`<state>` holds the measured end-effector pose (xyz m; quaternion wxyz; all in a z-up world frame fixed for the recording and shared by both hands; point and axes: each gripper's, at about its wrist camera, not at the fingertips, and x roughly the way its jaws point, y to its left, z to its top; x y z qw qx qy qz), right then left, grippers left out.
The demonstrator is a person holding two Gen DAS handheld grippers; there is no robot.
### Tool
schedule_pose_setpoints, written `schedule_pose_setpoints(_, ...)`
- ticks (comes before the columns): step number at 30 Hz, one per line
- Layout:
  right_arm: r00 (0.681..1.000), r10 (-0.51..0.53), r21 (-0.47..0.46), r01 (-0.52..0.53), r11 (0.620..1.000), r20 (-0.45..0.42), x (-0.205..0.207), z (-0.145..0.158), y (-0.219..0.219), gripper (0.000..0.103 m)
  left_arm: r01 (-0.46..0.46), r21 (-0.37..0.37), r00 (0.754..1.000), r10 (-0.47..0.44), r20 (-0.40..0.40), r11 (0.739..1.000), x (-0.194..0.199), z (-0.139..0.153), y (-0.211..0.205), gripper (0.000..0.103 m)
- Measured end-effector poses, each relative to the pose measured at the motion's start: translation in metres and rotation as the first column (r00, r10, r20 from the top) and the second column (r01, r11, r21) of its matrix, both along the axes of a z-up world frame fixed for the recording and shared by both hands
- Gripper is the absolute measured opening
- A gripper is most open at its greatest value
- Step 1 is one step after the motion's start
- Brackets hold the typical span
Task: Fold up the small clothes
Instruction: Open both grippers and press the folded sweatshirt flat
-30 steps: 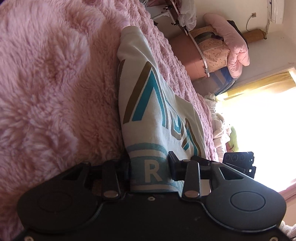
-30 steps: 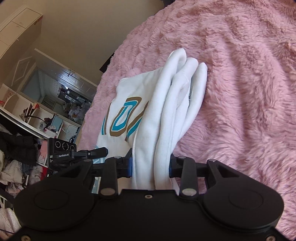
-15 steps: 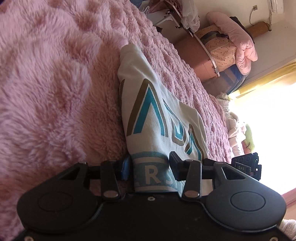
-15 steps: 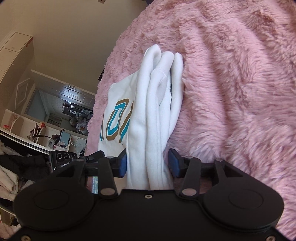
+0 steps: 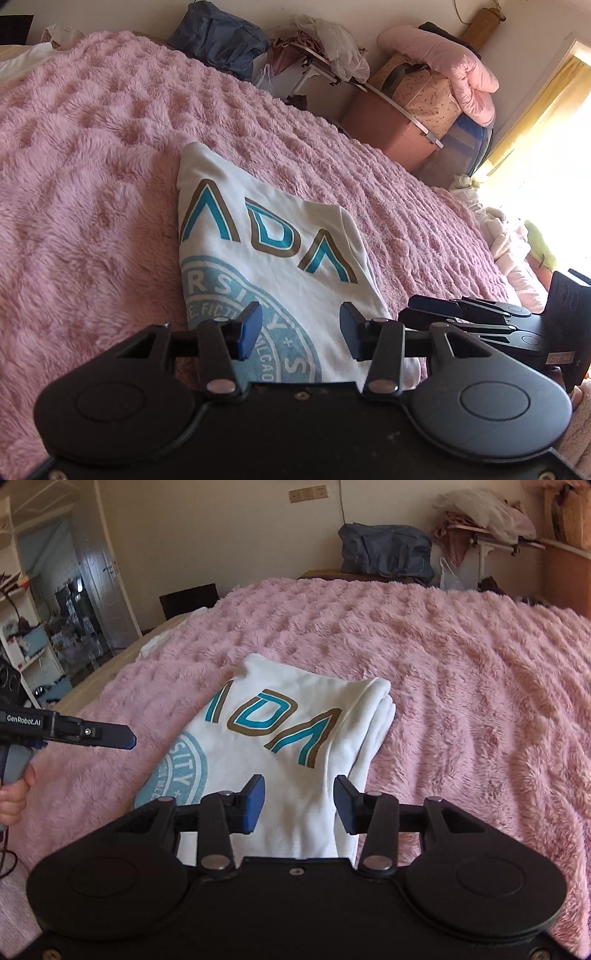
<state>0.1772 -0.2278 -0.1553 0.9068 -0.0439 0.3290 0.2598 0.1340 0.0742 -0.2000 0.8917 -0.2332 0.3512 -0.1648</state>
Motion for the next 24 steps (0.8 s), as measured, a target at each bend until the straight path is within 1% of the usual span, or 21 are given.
schedule_pose_setpoints(2,1.000,0.012,-0.036,-0.012,0.999,0.003,-0.004,-0.006,0.011,0.040,0.003,0.012,1.000,-0.003,-0.026,1.000,-0.001,-0.009,-0.015,0.048)
schedule_pose_setpoints(3,1.000,0.015,-0.048,-0.015,0.999,-0.002,-0.003,-0.008,0.016,0.037,0.003,0.020,0.999,-0.003,-0.036,1.000,-0.002,-0.013,-0.019,0.048)
schedule_pose_setpoints(5,1.000,-0.005,-0.088,0.004,0.996,-0.012,0.000,-0.017,0.023,0.034,0.005,0.042,0.998,-0.002,-0.069,0.999,-0.002,-0.025,-0.028,0.048)
schedule_pose_setpoints(8,0.996,-0.055,-0.101,0.047,0.994,-0.072,0.003,-0.032,0.022,0.029,0.007,0.068,0.997,-0.001,-0.083,0.998,-0.001,-0.039,-0.032,0.049)
schedule_pose_setpoints(10,0.991,-0.089,-0.095,0.080,0.992,-0.099,0.005,-0.041,0.018,0.026,0.003,0.050,0.996,0.002,-0.095,0.999,0.000,-0.047,-0.031,0.050)
schedule_pose_setpoints(11,0.990,-0.101,-0.095,0.091,0.991,-0.103,0.007,-0.045,0.017,0.023,0.006,0.047,0.995,-0.001,-0.099,0.999,0.001,-0.050,-0.030,0.051)
schedule_pose_setpoints(15,0.986,-0.122,-0.079,0.113,0.990,-0.113,0.008,-0.056,0.012,0.023,-0.002,0.015,0.994,0.003,-0.110,1.000,0.001,-0.061,-0.026,0.051)
schedule_pose_setpoints(17,0.985,-0.126,-0.072,0.118,0.990,-0.115,0.009,-0.058,0.011,0.023,-0.006,0.002,0.993,0.006,-0.116,1.000,0.003,-0.058,-0.026,0.051)
schedule_pose_setpoints(20,0.985,-0.126,-0.060,0.119,0.991,-0.117,0.009,-0.055,0.010,0.023,-0.008,-0.011,0.993,0.007,-0.119,1.000,0.007,-0.044,-0.023,0.050)
schedule_pose_setpoints(22,0.987,-0.120,-0.053,0.115,0.992,-0.108,0.009,-0.047,0.010,0.023,-0.008,-0.004,0.997,0.008,-0.075,1.000,0.011,-0.028,-0.021,0.050)
schedule_pose_setpoints(24,0.991,-0.107,-0.048,0.103,0.993,-0.078,0.009,-0.037,0.013,0.023,-0.017,0.005,0.999,0.017,-0.042,1.000,0.022,-0.015,-0.018,0.050)
